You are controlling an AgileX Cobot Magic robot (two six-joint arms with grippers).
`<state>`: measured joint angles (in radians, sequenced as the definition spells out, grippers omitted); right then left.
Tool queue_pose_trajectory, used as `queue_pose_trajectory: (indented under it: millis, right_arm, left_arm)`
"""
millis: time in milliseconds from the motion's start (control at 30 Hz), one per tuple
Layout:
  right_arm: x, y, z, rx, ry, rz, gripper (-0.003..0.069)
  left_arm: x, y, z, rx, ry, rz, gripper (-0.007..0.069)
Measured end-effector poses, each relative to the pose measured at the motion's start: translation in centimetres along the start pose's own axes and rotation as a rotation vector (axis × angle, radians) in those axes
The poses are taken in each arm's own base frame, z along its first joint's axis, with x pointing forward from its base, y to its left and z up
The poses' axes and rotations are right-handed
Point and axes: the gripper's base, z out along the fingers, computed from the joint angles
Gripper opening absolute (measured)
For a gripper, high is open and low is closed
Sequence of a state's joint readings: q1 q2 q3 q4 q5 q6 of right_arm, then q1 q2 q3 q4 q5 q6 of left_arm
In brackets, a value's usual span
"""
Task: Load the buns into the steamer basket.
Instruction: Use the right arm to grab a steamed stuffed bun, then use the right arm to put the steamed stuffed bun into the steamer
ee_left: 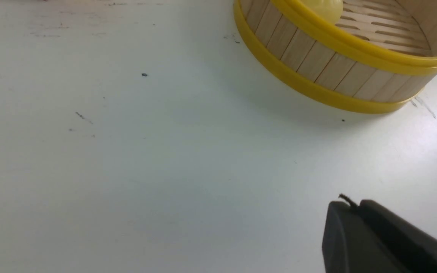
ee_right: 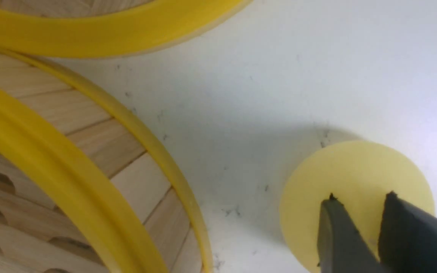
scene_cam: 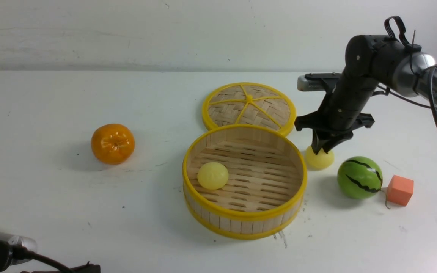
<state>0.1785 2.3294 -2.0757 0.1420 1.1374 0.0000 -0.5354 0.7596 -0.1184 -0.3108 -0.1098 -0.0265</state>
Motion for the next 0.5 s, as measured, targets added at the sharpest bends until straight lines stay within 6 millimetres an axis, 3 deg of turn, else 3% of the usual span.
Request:
queue_pose_trajectory:
  millis: [133, 267, 433, 467, 500]
  right_arm:
    - [0.0, 0.0, 0.0, 0.005, 0.0, -0.039, 0.001]
    - [-0.1, -0.1, -0.6, 0.021, -0.01, -0.062, -0.0009]
    - [0.0, 0.7, -4.6, 0.009, -0.056, -0.092, -0.001]
    - [0.2, 1.4, -6.6, -0.01, -0.075, -0.105, -0.001]
    - [0.3, 1.6, -7.1, -0.016, -0.079, -0.11, -0.001]
  left_arm:
    - [0.0, 0.0, 0.0, 0.0, 0.0, 0.0, 0.0029]
    - [0.0, 0.0, 0.0, 0.0, 0.0, 0.0, 0.0029]
    - [0.0, 0.0, 0.0, 0.0, 0.0, 0.0, 0.0037]
    - [0.0, 0.0, 0.0, 0.0, 0.0, 0.0, 0.0038]
    - [0.0, 0.0, 0.0, 0.0, 0.0, 0.0, 0.0039]
